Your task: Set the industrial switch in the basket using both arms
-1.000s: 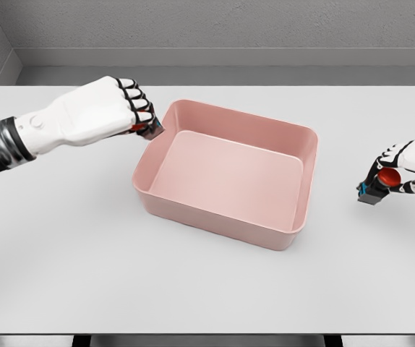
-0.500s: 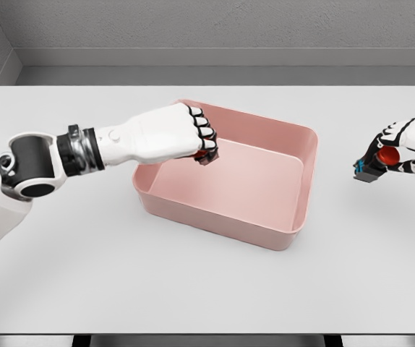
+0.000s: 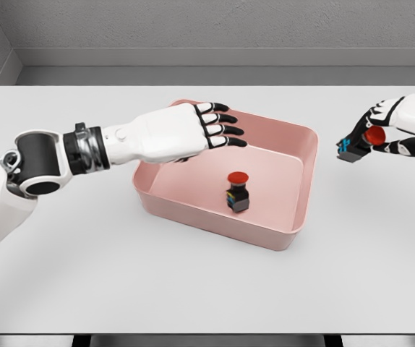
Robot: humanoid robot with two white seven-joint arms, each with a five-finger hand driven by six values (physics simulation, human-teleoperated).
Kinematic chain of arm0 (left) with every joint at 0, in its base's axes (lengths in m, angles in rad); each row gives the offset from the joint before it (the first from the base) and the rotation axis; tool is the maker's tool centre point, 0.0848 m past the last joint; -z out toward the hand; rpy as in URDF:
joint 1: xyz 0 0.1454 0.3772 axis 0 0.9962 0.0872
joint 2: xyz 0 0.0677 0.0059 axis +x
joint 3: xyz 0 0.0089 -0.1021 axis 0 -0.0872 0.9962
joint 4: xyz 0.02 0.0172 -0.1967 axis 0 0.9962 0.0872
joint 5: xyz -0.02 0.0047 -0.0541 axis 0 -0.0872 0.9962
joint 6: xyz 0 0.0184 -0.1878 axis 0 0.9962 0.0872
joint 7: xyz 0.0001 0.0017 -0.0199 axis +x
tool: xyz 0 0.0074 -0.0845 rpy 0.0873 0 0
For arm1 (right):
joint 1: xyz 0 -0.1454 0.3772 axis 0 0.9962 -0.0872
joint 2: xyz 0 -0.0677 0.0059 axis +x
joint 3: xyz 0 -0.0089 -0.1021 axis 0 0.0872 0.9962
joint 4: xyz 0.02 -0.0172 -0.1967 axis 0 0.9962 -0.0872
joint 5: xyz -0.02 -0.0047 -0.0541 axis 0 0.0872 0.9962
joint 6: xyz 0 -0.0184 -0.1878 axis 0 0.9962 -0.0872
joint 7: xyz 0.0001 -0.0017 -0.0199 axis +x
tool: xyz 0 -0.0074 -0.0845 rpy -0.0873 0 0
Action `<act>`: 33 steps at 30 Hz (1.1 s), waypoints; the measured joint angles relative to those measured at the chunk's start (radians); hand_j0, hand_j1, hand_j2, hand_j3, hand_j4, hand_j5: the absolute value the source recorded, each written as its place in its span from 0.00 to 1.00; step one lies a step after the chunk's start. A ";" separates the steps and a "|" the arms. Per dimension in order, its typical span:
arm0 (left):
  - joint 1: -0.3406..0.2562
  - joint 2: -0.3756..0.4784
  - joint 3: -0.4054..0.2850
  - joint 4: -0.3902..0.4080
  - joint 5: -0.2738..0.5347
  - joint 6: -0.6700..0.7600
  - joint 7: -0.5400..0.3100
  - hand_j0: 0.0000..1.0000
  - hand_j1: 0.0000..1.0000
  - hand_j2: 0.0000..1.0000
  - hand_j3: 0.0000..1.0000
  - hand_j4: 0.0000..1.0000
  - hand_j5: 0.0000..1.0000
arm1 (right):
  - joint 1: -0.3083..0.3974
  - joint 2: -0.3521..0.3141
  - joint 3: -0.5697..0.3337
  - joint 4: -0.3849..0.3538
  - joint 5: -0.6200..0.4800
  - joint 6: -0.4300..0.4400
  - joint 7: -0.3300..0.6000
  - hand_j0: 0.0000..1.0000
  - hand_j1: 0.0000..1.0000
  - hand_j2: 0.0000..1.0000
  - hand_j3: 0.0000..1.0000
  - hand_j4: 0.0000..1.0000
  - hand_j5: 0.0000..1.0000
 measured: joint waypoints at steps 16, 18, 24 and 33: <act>0.049 0.552 -0.033 -0.046 0.300 0.001 0.117 1.00 1.00 1.00 1.00 1.00 1.00 | -0.063 0.131 0.013 -0.012 -0.002 0.000 0.004 0.52 0.52 0.52 0.52 0.52 0.52; 0.048 0.548 -0.044 -0.047 0.302 0.001 0.118 1.00 1.00 1.00 1.00 1.00 1.00 | -0.103 0.154 0.031 -0.014 -0.003 0.000 0.006 0.52 0.52 0.52 0.52 0.52 0.52; 0.044 0.544 -0.054 -0.047 0.303 0.001 0.120 1.00 1.00 1.00 1.00 1.00 1.00 | -0.155 0.208 0.108 -0.016 0.001 -0.001 0.011 0.52 0.52 0.52 0.52 0.52 0.52; 0.043 0.543 -0.055 -0.047 0.303 0.001 0.120 1.00 1.00 1.00 1.00 1.00 1.00 | -0.227 0.266 0.196 -0.017 0.004 0.000 0.014 0.52 0.52 0.52 0.52 0.52 0.52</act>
